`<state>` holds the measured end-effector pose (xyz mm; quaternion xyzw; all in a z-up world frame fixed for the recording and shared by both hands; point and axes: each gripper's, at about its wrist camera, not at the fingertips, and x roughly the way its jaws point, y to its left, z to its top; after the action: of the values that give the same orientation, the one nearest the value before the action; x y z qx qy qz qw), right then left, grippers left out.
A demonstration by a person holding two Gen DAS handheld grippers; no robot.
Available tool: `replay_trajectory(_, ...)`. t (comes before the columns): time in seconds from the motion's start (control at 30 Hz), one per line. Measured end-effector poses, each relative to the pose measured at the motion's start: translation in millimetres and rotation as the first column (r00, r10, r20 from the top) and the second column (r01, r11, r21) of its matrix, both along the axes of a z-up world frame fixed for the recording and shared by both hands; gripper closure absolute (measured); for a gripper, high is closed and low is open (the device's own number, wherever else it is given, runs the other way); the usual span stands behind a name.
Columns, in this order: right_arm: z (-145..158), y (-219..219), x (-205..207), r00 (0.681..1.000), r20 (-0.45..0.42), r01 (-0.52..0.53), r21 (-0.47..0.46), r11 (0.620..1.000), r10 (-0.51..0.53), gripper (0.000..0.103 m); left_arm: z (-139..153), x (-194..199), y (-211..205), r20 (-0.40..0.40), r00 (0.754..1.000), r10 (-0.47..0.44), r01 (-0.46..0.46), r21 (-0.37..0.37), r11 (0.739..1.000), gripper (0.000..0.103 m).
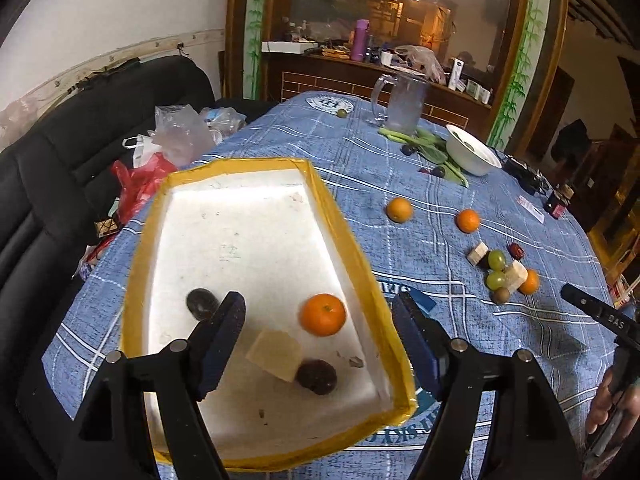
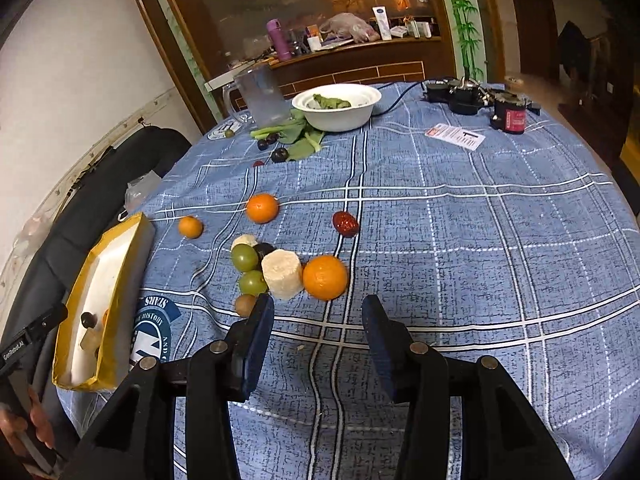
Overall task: Organize fruits
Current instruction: 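Move both open tools back toward the fruit on the table, then grasp the second white cylinder with the left tool while the right tool grasps a tangerine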
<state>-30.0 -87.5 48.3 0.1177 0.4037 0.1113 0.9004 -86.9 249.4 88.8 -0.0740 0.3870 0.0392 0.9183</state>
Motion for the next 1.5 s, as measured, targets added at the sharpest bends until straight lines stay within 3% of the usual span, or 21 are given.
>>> replay_trajectory(0.27, -15.8, 14.9, 16.6, 0.999, -0.024, -0.027, -0.030, 0.999, 0.026, 0.054, -2.8, 3.6, -21.3, -0.005, 0.998, -0.060, 0.060, 0.024, 0.998, 0.028)
replay_trajectory(0.4, -9.2, 29.0, 24.1, 0.998, 0.011, -0.061, -0.031, 0.998, 0.061, 0.054, -8.9, 10.3, -32.1, -0.026, 0.997, -0.079, 0.079, 0.020, 0.997, 0.028)
replay_trajectory(0.53, 1.3, 60.3, 44.3, 0.992, 0.056, -0.110, -0.094, 0.989, 0.115, 0.054, -11.7, 12.1, -41.0, -0.036, 0.994, -0.100, 0.101, 0.019, 0.995, 0.028)
replay_trajectory(0.7, -12.9, 93.3, 77.1, 0.984, 0.001, -0.178, -0.145, 0.973, 0.180, 0.054, -11.6, 12.0, -43.8, -0.037, 0.994, -0.103, 0.104, 0.023, 0.994, 0.028)
replay_trajectory(0.8, -18.8, 106.1, 75.6, 0.969, -0.028, -0.246, -0.135, 0.960, 0.245, 0.053, -13.0, 12.0, -40.3, -0.040, 0.994, -0.098, 0.099, 0.015, 0.995, 0.028)
replay_trajectory(1.0, -10.3, 96.6, 48.6, 0.933, -0.046, -0.356, 0.024, 0.934, 0.356, 0.053, -18.4, 15.6, -36.0, -0.054, 0.992, -0.113, 0.112, -0.020, 0.994, 0.028)
replay_trajectory(1.1, 1.0, 68.1, 37.5, 0.955, -0.003, -0.295, 0.035, 0.955, 0.296, 0.053, -18.3, 15.5, -37.4, -0.051, 0.991, -0.125, 0.124, -0.017, 0.992, 0.028)
replay_trajectory(1.3, 0.5, 16.4, 34.1, 0.993, 0.002, -0.114, -0.061, 0.992, 0.114, 0.054, -18.3, 16.9, -46.4, -0.048, 0.988, -0.147, 0.147, -0.014, 0.989, 0.028)
replay_trajectory(1.5, -21.8, 16.1, 40.4, 0.994, -0.034, -0.109, -0.117, 0.987, 0.106, 0.054, -19.7, 18.7, -60.6, -0.049, 0.983, -0.175, 0.175, -0.002, 0.985, 0.028)
